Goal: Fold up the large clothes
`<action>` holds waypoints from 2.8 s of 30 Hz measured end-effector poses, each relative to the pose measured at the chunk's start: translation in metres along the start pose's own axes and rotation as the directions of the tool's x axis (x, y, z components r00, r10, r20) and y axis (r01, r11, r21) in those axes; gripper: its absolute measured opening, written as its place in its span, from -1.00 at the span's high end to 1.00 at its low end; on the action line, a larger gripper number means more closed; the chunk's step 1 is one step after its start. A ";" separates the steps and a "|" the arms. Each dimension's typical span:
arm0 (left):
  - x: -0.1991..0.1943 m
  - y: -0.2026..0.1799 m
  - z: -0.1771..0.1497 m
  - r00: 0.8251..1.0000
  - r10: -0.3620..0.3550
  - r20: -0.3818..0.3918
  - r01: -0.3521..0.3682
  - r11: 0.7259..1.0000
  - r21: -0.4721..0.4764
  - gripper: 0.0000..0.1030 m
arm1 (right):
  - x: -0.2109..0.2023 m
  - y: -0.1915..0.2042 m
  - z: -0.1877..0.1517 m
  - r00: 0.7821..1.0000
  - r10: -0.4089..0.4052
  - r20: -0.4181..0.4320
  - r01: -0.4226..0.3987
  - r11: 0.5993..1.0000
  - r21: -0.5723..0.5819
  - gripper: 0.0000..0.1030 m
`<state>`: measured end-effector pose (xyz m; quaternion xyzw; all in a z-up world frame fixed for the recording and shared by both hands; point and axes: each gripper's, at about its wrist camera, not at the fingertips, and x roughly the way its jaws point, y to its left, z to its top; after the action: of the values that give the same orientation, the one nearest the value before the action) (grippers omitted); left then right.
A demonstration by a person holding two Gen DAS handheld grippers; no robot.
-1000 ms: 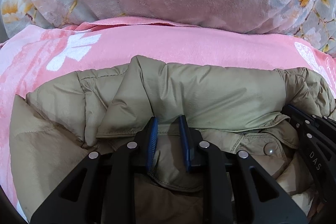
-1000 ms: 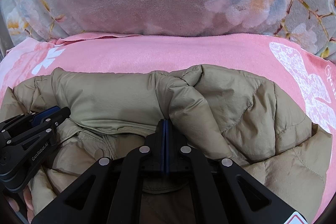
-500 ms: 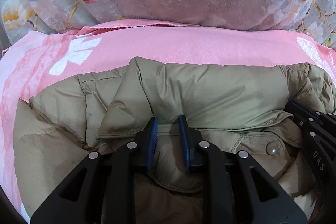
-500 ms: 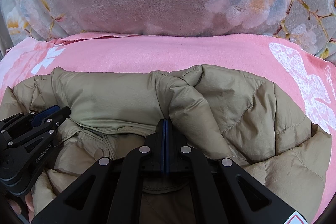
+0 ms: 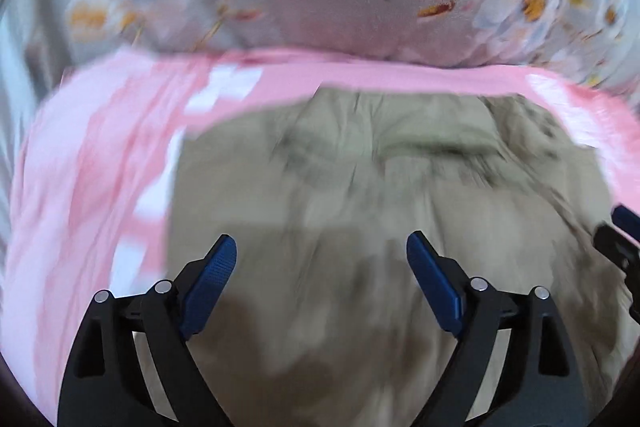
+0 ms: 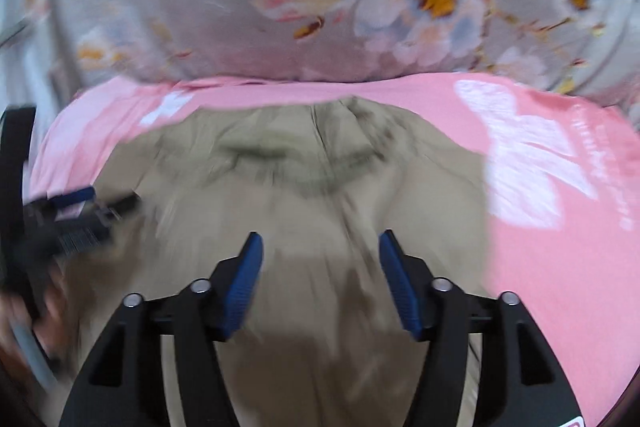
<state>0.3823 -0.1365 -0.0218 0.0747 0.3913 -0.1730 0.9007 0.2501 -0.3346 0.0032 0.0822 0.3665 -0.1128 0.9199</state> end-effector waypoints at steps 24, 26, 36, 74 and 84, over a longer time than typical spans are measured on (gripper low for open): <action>-0.166 0.141 -0.253 0.974 -0.182 -0.132 0.127 0.929 -0.347 0.48 | -0.175 -0.056 -0.267 0.995 0.027 -0.091 0.012 0.914 0.406 0.29; -0.170 0.139 -0.250 0.973 -0.192 -0.125 0.136 0.924 -0.359 0.80 | -0.177 -0.059 -0.266 0.995 0.016 -0.097 0.026 0.908 0.419 0.69; -0.291 0.143 -0.257 0.962 -0.272 0.036 0.269 0.907 -0.325 0.94 | -0.293 -0.058 -0.263 0.996 0.029 0.081 -0.057 0.926 0.374 0.96; -0.084 0.129 -0.115 0.977 0.176 -0.118 -0.194 0.966 -0.169 0.84 | -0.051 -0.080 -0.112 0.992 -0.118 -0.045 0.126 0.911 0.393 0.97; -0.063 0.118 -0.126 0.975 0.205 -0.080 -0.216 0.964 -0.157 0.85 | -0.026 -0.080 -0.126 0.991 -0.094 -0.090 0.123 0.910 0.395 0.97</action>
<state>0.3010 0.0233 -0.0620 0.0468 0.4221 -0.0410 0.9044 0.1274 -0.3784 -0.0748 0.2518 0.3713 -0.2334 0.8627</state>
